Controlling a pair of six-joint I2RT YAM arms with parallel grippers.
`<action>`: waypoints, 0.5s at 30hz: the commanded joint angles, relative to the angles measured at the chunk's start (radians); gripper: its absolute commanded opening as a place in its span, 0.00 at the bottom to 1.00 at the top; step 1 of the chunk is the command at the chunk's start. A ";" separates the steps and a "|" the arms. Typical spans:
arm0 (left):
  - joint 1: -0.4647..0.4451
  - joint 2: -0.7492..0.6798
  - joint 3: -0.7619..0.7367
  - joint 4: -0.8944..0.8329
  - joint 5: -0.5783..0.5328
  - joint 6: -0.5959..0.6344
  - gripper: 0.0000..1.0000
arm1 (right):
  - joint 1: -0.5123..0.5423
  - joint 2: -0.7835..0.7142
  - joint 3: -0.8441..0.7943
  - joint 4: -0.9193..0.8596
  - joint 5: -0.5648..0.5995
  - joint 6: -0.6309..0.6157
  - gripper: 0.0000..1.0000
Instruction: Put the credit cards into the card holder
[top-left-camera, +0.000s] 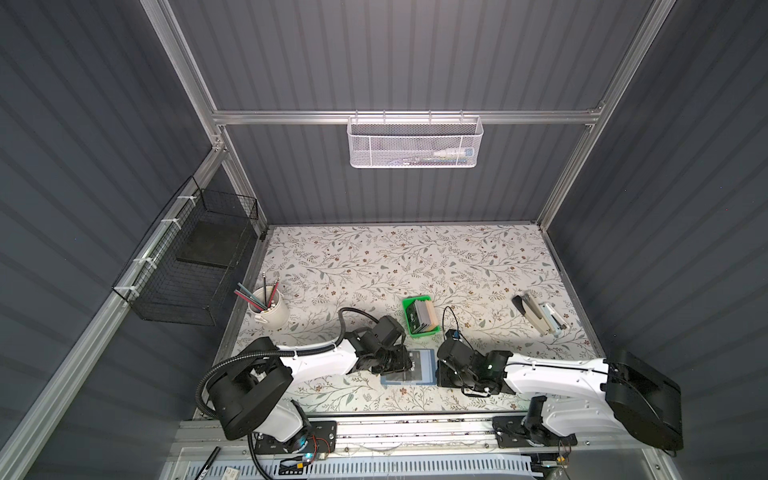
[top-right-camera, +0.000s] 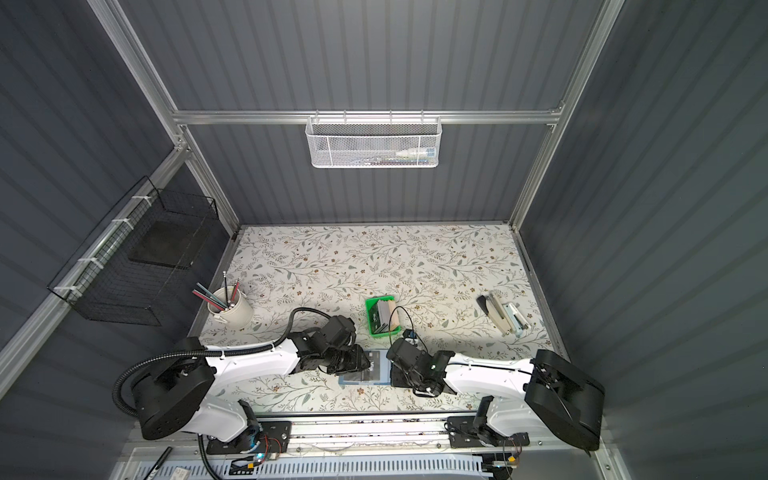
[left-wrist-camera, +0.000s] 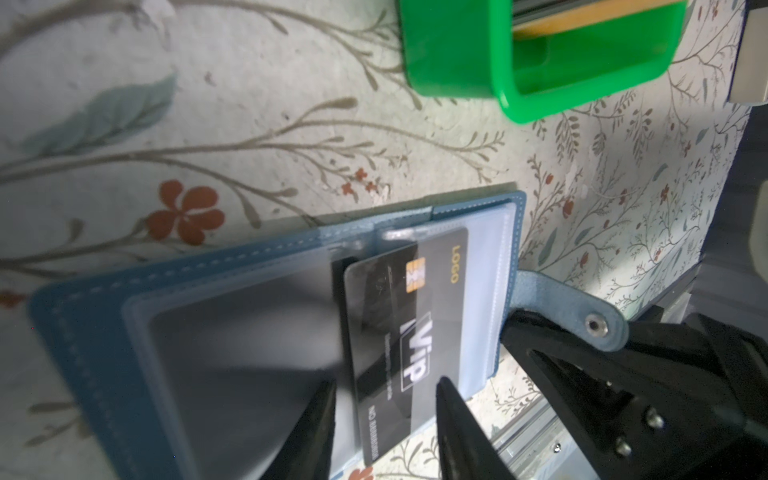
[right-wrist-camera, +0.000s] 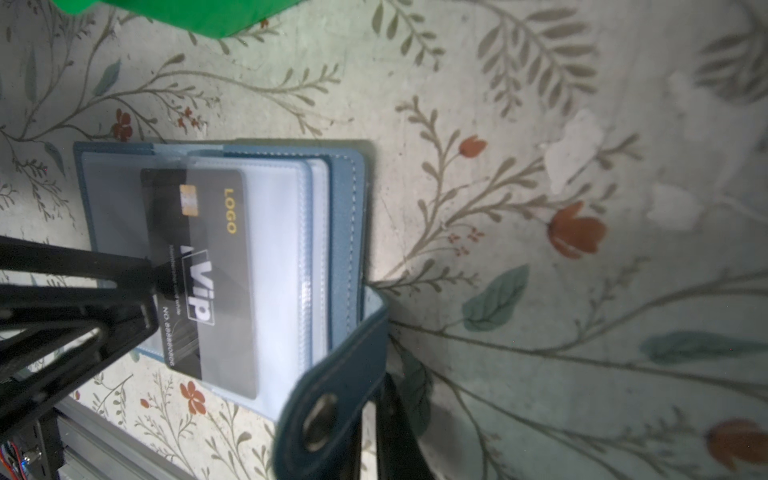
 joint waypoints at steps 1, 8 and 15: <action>0.006 0.030 0.019 -0.002 0.030 0.018 0.41 | 0.007 0.027 -0.011 -0.078 0.016 0.004 0.12; 0.006 0.044 0.029 0.037 0.067 0.035 0.41 | 0.009 0.030 -0.011 -0.077 0.017 0.004 0.12; 0.005 0.033 0.034 -0.004 0.035 0.050 0.41 | 0.012 0.028 -0.015 -0.077 0.022 0.010 0.12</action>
